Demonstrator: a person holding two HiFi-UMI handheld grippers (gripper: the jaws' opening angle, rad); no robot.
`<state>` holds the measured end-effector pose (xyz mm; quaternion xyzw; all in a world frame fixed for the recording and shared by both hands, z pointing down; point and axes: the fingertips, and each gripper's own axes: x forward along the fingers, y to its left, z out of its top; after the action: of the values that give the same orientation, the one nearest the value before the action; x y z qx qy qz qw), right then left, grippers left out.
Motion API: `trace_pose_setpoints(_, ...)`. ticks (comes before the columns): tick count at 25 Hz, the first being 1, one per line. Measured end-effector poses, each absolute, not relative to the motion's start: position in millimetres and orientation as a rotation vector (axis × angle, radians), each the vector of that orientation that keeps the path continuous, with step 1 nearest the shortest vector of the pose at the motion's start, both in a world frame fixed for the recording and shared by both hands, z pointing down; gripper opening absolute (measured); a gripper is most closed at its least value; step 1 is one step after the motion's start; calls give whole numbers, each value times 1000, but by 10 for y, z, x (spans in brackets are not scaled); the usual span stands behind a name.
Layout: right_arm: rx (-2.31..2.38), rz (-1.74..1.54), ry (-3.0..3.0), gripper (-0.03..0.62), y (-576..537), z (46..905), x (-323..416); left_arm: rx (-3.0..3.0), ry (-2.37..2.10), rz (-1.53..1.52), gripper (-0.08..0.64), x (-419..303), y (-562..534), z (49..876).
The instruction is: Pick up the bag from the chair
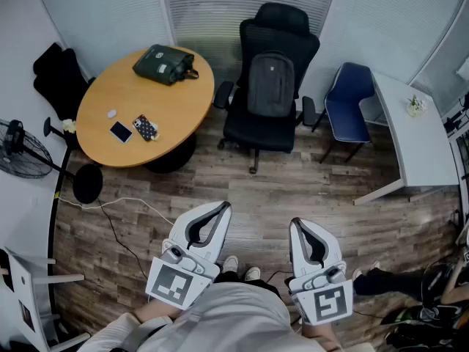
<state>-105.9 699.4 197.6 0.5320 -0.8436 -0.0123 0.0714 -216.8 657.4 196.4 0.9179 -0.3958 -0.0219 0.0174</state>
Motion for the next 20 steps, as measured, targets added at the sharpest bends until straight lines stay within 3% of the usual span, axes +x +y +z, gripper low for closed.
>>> trace_pose_setpoints(20, 1606, -80, -2569, 3, 7134, 1902, -1047, 2858, -1194, -66, 0, -2135, 6744, 1975)
